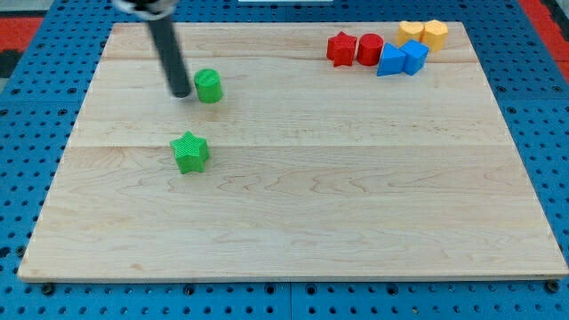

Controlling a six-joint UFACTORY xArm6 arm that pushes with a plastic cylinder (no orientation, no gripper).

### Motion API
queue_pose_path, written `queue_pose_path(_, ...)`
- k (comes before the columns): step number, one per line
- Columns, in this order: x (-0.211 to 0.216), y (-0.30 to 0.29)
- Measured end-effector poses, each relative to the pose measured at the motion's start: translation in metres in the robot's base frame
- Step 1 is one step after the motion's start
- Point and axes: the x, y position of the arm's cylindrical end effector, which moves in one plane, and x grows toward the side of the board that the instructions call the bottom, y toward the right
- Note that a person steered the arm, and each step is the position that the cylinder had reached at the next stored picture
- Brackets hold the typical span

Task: Push green star to the green circle

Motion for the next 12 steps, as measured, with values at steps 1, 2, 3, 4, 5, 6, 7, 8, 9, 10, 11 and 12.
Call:
queue_pose_path(1, -0.015, 0.116)
queue_pose_path(2, -0.015, 0.145)
queue_pose_path(3, -0.009, 0.134)
queue_pose_path(4, 0.055, 0.152)
queue_pose_path(5, 0.165, 0.116)
queue_pose_path(6, 0.22, 0.051)
queue_pose_path(7, 0.277, 0.0)
queue_pose_path(8, 0.279, -0.016)
queue_pose_path(9, 0.275, -0.074)
queue_pose_path(10, 0.276, -0.151)
queue_pose_path(11, 0.242, -0.157)
queue_pose_path(12, 0.167, -0.095)
